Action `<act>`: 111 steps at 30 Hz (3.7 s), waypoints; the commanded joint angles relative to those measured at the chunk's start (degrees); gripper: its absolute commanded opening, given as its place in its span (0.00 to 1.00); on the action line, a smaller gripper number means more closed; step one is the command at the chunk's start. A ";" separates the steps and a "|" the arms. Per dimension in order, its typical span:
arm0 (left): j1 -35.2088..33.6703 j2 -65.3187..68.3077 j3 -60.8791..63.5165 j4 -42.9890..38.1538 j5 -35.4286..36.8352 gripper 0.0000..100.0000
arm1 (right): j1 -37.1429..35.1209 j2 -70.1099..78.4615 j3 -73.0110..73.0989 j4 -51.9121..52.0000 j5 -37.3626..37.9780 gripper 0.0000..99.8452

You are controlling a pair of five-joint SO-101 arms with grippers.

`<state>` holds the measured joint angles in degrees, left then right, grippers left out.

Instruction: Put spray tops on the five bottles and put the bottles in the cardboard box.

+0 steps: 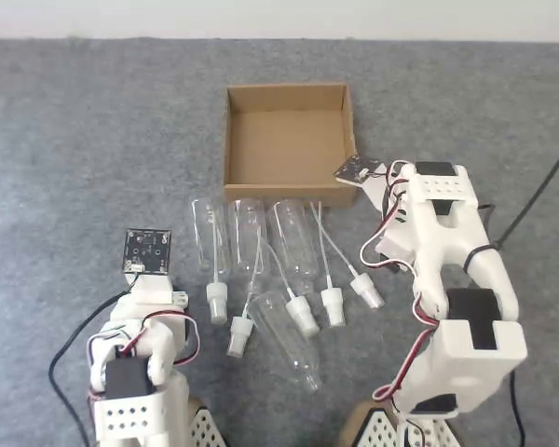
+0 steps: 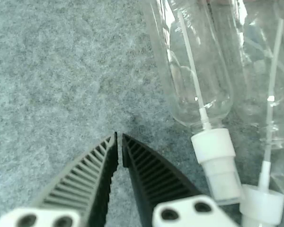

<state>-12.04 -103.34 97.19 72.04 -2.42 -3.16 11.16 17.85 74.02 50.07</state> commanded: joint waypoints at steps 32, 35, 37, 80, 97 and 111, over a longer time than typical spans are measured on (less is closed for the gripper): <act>-0.09 -1.23 -0.66 0.35 -0.18 0.02 | -3.82 -17.80 -0.53 5.32 -13.54 0.14; -0.09 -1.23 -0.66 0.35 -0.18 0.02 | -6.46 -19.82 -0.62 5.23 -17.76 0.14; -0.09 -1.23 -0.66 0.35 -0.18 0.02 | -8.40 -21.14 -0.70 4.97 -20.84 0.14; -0.09 -1.23 -0.66 0.35 -0.18 0.02 | -12.35 -70.99 38.59 -20.53 -46.42 0.14; 0.26 -1.32 -0.75 0.26 -0.44 0.02 | -9.71 -73.89 45.71 -28.97 -49.85 0.14; 0.26 -1.23 -13.41 0.70 -5.01 0.04 | -9.63 -73.89 45.80 -28.88 -51.25 0.14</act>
<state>-12.04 -103.34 89.89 72.57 -2.51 -13.80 -60.75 64.09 46.33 -0.57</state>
